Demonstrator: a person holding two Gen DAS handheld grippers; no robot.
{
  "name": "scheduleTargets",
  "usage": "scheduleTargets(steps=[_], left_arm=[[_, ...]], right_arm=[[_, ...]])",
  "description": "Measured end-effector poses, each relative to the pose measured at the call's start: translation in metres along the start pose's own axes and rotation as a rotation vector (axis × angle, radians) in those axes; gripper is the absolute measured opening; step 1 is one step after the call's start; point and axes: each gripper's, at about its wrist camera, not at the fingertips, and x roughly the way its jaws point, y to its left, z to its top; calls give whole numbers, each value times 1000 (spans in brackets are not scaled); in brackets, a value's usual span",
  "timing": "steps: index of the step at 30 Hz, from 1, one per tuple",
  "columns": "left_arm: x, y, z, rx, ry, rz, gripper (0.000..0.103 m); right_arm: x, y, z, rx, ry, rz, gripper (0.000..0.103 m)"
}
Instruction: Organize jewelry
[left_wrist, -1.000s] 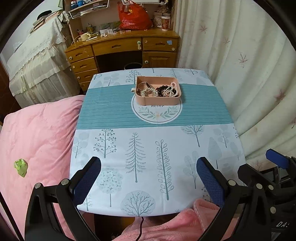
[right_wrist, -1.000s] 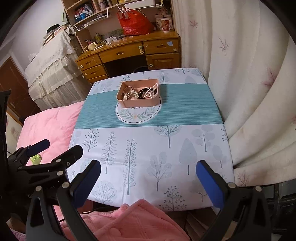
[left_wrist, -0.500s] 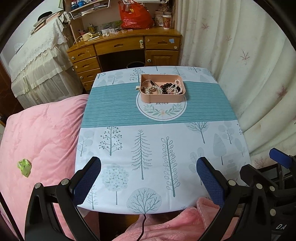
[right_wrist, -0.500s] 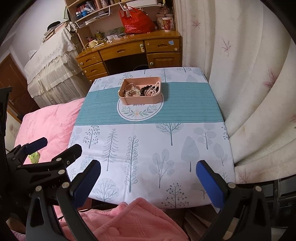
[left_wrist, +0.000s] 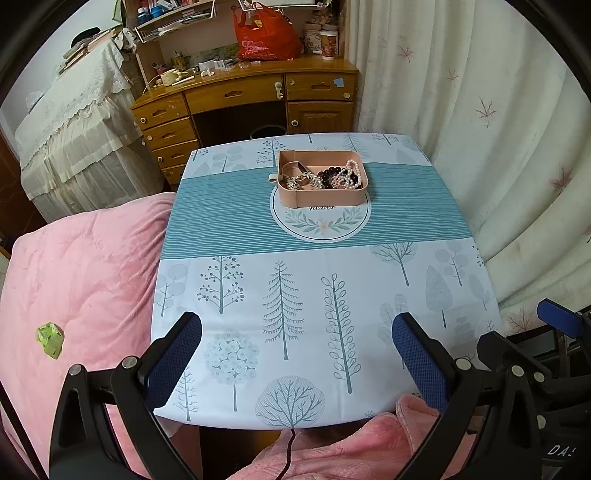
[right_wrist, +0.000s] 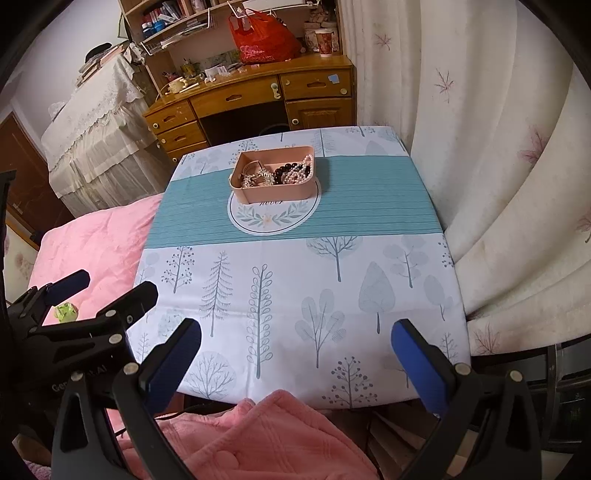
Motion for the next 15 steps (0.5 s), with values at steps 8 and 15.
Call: scheduleTargets(steps=[8, 15], left_arm=[[0, 1, 2, 8, -3, 2, 102], [1, 3, 9, 29, -23, 5, 102]], right_arm=[[1, 1, 0, 5, 1, -2, 103], [3, 3, 3, 19, -13, -5, 103]])
